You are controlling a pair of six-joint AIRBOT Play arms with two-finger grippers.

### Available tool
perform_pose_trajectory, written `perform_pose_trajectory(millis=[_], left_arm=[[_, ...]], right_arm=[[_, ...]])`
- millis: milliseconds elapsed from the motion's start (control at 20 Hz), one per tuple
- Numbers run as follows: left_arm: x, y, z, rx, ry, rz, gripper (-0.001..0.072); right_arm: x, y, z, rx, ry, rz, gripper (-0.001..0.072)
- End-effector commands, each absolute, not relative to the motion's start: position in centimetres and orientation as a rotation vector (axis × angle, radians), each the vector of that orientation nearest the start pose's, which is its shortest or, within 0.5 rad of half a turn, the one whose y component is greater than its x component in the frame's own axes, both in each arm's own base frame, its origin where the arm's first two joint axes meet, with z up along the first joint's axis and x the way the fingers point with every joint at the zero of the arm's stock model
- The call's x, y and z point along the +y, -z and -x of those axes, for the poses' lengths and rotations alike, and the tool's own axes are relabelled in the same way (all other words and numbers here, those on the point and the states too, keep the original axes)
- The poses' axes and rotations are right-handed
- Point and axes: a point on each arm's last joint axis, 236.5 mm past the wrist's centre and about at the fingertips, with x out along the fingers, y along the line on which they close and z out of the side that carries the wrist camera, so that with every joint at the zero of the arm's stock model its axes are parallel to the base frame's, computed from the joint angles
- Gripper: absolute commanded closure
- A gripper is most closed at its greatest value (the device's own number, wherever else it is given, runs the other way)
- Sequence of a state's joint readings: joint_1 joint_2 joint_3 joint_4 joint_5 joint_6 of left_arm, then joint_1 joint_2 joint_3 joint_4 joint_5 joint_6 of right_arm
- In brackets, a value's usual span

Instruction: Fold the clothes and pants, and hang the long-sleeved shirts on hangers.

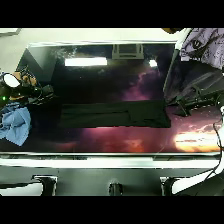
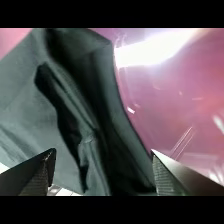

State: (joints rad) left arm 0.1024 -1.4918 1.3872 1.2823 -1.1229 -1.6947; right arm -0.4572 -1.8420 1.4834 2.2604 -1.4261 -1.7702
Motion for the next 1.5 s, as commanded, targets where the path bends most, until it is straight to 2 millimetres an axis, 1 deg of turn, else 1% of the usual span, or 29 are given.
perform_pose_trajectory(millis=[0,150,250,300,350,400,450,500,550,600,650,700,750,800,850,950,1050,1150,1250,1350,1450], left_arm=[[-1.4,-1.4,-45.2,1.216,-0.013,0.437,0.0154],[-1.4,-1.4,-45.2,1.216,-0.014,0.438,0.0153],[-1.4,-1.4,-45.2,1.216,-0.013,0.438,0.0153],[-1.5,-1.4,-45.2,1.216,-0.013,0.438,0.0154],[-1.5,-1.4,-45.3,1.216,-0.012,0.440,0.0154],[-1.7,-1.5,-45.3,1.215,-0.006,0.449,0.0154],[-2.0,-1.6,-45.4,1.213,0.002,0.463,0.0154],[-2.5,-1.7,-45.4,1.212,0.012,0.476,0.0155],[-2.9,-1.7,-45.5,1.210,0.022,0.483,0.0156],[-3.7,-1.7,-45.6,1.211,0.038,0.488,0.0173],[-4.7,-1.5,-45.7,1.214,0.058,0.492,0.0193],[-6.4,-1.2,-45.9,1.222,0.090,0.500,0.0298],[-8.5,-0.7,-45.9,1.235,0.128,0.513,0.0497],[-11.1,-0.1,-46.0,1.250,0.173,0.528,0.0668],[-13.8,0.6,-46.0,1.261,0.217,0.541,0.0691],[-19.9,2.4,-45.8,1.283,0.289,0.586,0.0692],[-26.7,4.1,-44.8,1.300,0.372,0.631,0.0692],[-33.0,5.3,-43.3,1.309,0.435,0.694,0.0693],[-38.4,6.1,-41.4,1.325,0.491,0.743,0.0693],[-43.3,6.3,-39.3,1.353,0.556,0.765,0.0693],[-47.3,6.5,-37.5,1.376,0.623,0.757,0.0693]], right_arm=[[-2.7,8.9,-43.1,1.483,-0.300,-0.921,0.0040],[0.1,10.0,-43.0,1.532,-0.349,-0.901,0.0044],[2.1,10.1,-43.3,1.538,-0.386,-0.852,0.0078],[3.1,10.1,-43.4,1.540,-0.403,-0.832,0.0153],[3.8,10.2,-43.5,1.546,-0.414,-0.816,0.0275],[4.3,10.1,-43.5,1.548,-0.421,-0.806,0.0436],[4.3,9.9,-43.5,1.542,-0.420,-0.795,0.0597],[4.1,9.3,-43.7,1.531,-0.412,-0.781,0.0685],[3.5,8.6,-43.9,1.519,-0.375,-0.769,0.0686],[2.7,7.5,-43.9,1.506,-0.330,-0.737,0.0687],[2.1,6.0,-44.0,1.489,-0.293,-0.709,0.0687],[1.6,4.4,-44.0,1.468,-0.261,-0.694,0.0687],[1.2,2.4,-43.9,1.441,-0.236,-0.678,0.0687],[0.9,0.6,-43.7,1.417,-0.205,-0.669,0.0687],[0.5,-1.1,-43.4,1.394,-0.174,-0.658,0.0687],[-0.5,-4.1,-42.0,1.363,-0.105,-0.617,0.0687],[-1.5,-6.3,-40.2,1.359,-0.044,-0.574,0.0687],[-2.1,-8.2,-38.9,1.338,-0.011,-0.538,0.0687],[-2.5,-10.1,-37.9,1.304,0.017,-0.513,0.0687],[-2.5,-11.4,-36.7,1.295,0.038,-0.511,0.0687],[-2.2,-12.5,-35.7,1.287,0.034,-0.503,0.0687]])
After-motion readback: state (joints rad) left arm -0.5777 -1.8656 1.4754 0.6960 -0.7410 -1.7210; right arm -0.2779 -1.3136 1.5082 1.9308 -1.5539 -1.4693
